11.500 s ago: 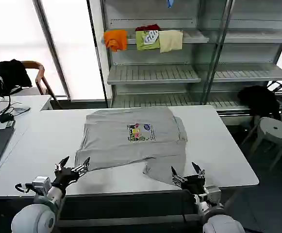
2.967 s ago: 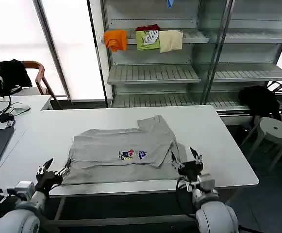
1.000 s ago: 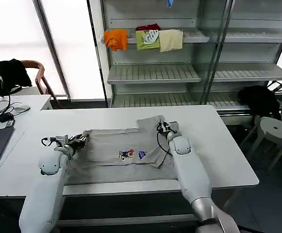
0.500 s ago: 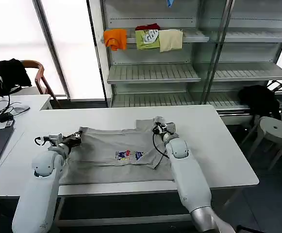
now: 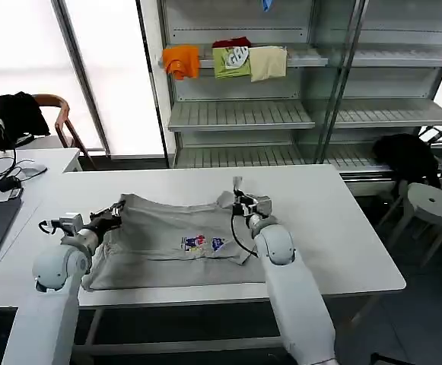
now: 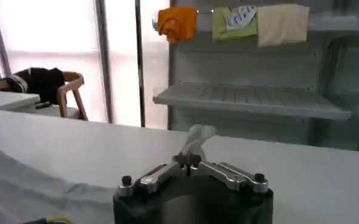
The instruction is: Fold and organize the clothes.
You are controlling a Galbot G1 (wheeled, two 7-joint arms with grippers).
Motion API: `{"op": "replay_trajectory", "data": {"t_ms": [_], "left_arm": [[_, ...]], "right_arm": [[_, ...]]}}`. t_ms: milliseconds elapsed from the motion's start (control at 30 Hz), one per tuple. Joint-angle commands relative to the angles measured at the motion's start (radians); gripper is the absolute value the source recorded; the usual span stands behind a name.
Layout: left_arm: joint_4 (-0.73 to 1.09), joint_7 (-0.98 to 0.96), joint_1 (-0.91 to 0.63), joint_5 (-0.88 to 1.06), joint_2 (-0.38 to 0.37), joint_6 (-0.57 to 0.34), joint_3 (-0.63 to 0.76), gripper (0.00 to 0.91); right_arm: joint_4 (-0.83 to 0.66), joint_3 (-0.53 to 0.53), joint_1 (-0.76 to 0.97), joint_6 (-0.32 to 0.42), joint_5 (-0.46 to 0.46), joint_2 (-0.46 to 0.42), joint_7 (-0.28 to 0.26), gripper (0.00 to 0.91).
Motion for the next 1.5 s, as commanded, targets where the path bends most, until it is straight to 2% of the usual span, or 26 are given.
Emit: {"op": "replay_trajectory", "data": {"t_ms": [33,333,833,1100,1433,1467,1500], "left_arm": [[-0.095,0.036,0.11,-0.077,0.018,-0.056,-0.021,0.0],[-0.073,0.083,0.193,-0.114,0.042,-0.127,-0.049,0.01],[-0.08,0.124,0.289,-0.195,0.079,-0.188,-0.086,0.01],[-0.062,0.126,0.3,-0.182,0.085,-0.199,-0.083,0.01],[-0.07,0.123,0.317,-0.161,0.083,-0.198,-0.086,0.01],[-0.072,0.122,0.321,-0.157,0.081,-0.198,-0.087,0.01],[-0.073,0.122,0.322,-0.154,0.08,-0.198,-0.087,0.01]], "right_arm": [[0.256,-0.002,-0.142,-0.042,0.038,-0.121,0.008,0.0],[0.342,0.055,-0.264,-0.049,0.042,-0.139,0.004,0.0],[0.468,0.049,-0.423,-0.05,0.005,-0.119,-0.011,0.0],[0.481,0.051,-0.491,-0.023,-0.061,-0.111,-0.022,0.0],[0.458,0.051,-0.527,-0.008,-0.149,-0.098,-0.011,0.0],[0.453,0.05,-0.529,-0.009,-0.162,-0.091,-0.005,0.302],[0.452,0.05,-0.53,-0.013,-0.166,-0.089,-0.001,0.907]]}}
